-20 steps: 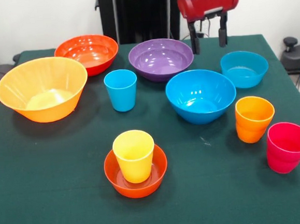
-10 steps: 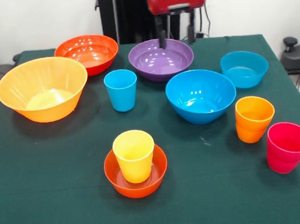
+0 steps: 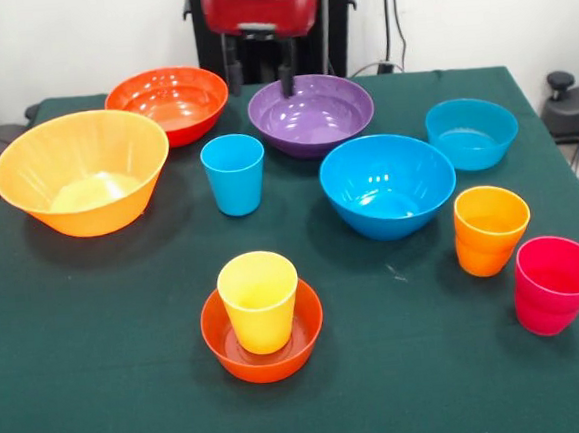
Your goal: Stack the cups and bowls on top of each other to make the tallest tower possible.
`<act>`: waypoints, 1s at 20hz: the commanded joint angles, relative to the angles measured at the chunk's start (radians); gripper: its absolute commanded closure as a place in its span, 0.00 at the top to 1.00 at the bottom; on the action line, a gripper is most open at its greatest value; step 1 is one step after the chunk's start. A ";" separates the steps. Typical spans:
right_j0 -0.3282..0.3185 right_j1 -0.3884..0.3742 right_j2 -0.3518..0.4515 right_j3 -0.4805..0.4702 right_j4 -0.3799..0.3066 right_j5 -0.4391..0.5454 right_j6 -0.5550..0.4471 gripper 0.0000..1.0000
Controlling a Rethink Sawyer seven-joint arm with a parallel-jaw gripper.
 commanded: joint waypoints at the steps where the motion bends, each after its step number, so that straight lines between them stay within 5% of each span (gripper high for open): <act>1: -0.020 0.156 -0.094 -0.094 0.032 -0.062 0.206 1.00; 9: -0.019 0.236 -0.149 -0.136 0.031 -0.176 0.276 1.00; 20: -0.052 0.263 -0.142 -0.152 0.034 -0.204 0.211 1.00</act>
